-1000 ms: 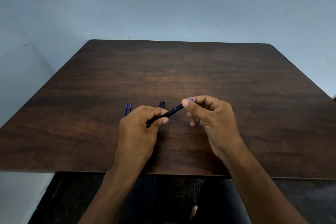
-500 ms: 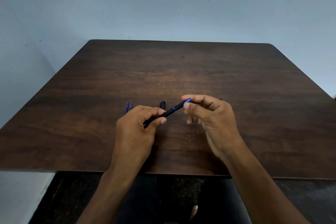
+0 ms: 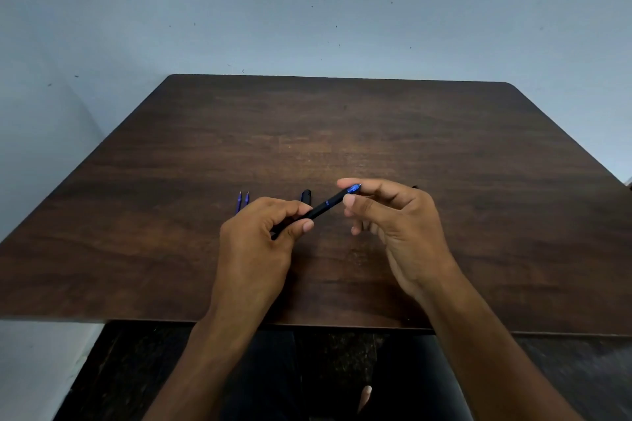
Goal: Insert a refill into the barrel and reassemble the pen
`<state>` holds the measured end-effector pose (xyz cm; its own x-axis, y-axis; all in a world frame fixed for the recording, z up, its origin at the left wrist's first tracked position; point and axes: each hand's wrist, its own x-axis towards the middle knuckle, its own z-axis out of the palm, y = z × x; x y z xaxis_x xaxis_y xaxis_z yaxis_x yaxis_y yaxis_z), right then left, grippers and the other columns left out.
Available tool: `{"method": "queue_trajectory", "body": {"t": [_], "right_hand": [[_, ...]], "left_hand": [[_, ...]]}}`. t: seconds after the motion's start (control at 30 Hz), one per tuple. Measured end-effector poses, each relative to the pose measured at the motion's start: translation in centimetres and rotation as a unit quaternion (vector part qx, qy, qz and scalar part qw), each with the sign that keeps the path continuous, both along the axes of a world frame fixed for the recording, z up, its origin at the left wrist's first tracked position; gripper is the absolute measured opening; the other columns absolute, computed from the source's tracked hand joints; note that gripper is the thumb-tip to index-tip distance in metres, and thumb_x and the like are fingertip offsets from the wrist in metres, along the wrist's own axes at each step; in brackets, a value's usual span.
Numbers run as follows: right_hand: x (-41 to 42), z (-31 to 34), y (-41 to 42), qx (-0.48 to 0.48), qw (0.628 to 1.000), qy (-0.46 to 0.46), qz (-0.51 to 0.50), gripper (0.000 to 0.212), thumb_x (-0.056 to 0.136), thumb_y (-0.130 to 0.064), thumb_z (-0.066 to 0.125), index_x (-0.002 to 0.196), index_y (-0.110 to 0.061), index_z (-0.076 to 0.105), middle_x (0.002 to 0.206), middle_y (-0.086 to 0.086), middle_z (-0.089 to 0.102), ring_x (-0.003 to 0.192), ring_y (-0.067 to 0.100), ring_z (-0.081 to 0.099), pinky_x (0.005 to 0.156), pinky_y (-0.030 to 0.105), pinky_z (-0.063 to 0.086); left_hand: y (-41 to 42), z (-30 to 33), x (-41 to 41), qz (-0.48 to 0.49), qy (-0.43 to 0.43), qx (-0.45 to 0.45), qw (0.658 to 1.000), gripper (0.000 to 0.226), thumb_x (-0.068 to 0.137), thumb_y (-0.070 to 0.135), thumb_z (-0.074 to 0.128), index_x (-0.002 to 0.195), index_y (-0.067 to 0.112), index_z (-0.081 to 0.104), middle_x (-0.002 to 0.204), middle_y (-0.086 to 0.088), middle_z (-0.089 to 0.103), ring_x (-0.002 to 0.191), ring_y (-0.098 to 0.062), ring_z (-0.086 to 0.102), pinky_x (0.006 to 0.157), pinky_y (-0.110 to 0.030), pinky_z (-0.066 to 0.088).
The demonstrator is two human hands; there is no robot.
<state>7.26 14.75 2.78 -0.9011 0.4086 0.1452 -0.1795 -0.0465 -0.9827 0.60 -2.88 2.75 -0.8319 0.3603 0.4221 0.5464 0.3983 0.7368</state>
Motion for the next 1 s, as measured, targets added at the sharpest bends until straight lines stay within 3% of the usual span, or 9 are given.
{"method": "queue_trajectory", "body": {"t": [0.13, 0.33, 0.47, 0.57, 0.7, 0.87, 1.0], "right_hand": [[-0.10, 0.15, -0.17, -0.005, 1.000, -0.012, -0.022, 0.012, 0.083, -0.020, 0.080, 0.095, -0.017, 0.081, 0.083, 0.002, 0.077, 0.072, 0.012, 0.067, 0.062, 0.029, 0.052], [-0.32, 0.25, -0.15, 0.017, 0.998, -0.047, -0.048, 0.029, 0.071, -0.044, 0.084, 0.088, -0.021, 0.079, 0.076, 0.000, 0.074, 0.068, 0.016, 0.065, 0.066, 0.034, 0.056], [-0.01, 0.40, -0.09, -0.016, 1.000, 0.005, -0.006, 0.027, 0.083, -0.020, 0.080, 0.110, -0.023, 0.077, 0.090, 0.000, 0.071, 0.078, 0.016, 0.065, 0.062, 0.030, 0.053], [0.14, 0.12, -0.03, -0.014, 1.000, 0.015, -0.016, 0.018, 0.088, -0.009, 0.073, 0.103, -0.016, 0.080, 0.088, 0.007, 0.075, 0.077, 0.018, 0.065, 0.063, 0.030, 0.052], [-0.02, 0.00, -0.33, -0.009, 0.999, -0.003, -0.046, 0.013, 0.084, -0.020, 0.079, 0.096, -0.014, 0.081, 0.077, 0.001, 0.076, 0.068, 0.014, 0.064, 0.059, 0.028, 0.051], [-0.25, -0.21, -0.21, 0.009, 0.997, -0.033, -0.072, 0.024, 0.076, -0.038, 0.085, 0.089, -0.019, 0.078, 0.074, 0.001, 0.073, 0.065, 0.017, 0.064, 0.063, 0.033, 0.052], [0.11, -0.09, 0.00, -0.011, 1.000, 0.007, -0.022, 0.025, 0.083, -0.020, 0.079, 0.108, -0.024, 0.078, 0.089, 0.007, 0.071, 0.077, 0.018, 0.065, 0.063, 0.031, 0.053]], "left_hand": [[0.13, -0.04, 0.08, -0.001, 0.009, 0.007, 1.000, 0.028, 0.079, 0.012, 0.079, 0.103, 0.024, 0.075, 0.092, 0.024, 0.065, 0.095, 0.010, 0.061, 0.080, 0.000, 0.041], [0.15, -0.17, -0.03, -0.003, 0.004, 0.010, 1.000, 0.028, 0.078, 0.013, 0.080, 0.103, 0.026, 0.074, 0.093, 0.023, 0.065, 0.096, 0.012, 0.060, 0.081, -0.001, 0.042], [-0.03, -0.41, -0.22, 0.003, 0.011, 0.009, 1.000, 0.027, 0.078, 0.013, 0.080, 0.103, 0.024, 0.076, 0.094, 0.021, 0.067, 0.096, 0.011, 0.061, 0.081, 0.000, 0.042], [0.00, -0.55, -0.36, 0.007, 0.012, 0.005, 1.000, 0.027, 0.078, 0.013, 0.081, 0.103, 0.023, 0.076, 0.095, 0.018, 0.069, 0.096, 0.009, 0.062, 0.081, -0.001, 0.042], [0.09, -0.52, -0.19, 0.005, 0.011, 0.004, 1.000, 0.028, 0.078, 0.014, 0.080, 0.103, 0.023, 0.076, 0.095, 0.020, 0.068, 0.096, 0.011, 0.061, 0.081, 0.000, 0.042], [0.09, -0.41, -0.12, 0.000, 0.012, 0.001, 1.000, 0.027, 0.079, 0.015, 0.079, 0.104, 0.024, 0.075, 0.095, 0.022, 0.066, 0.098, 0.011, 0.060, 0.082, 0.000, 0.041], [-0.02, -0.41, -0.14, 0.004, 0.012, 0.005, 1.000, 0.028, 0.078, 0.013, 0.080, 0.103, 0.024, 0.075, 0.095, 0.020, 0.067, 0.097, 0.009, 0.061, 0.082, -0.001, 0.042]]}}
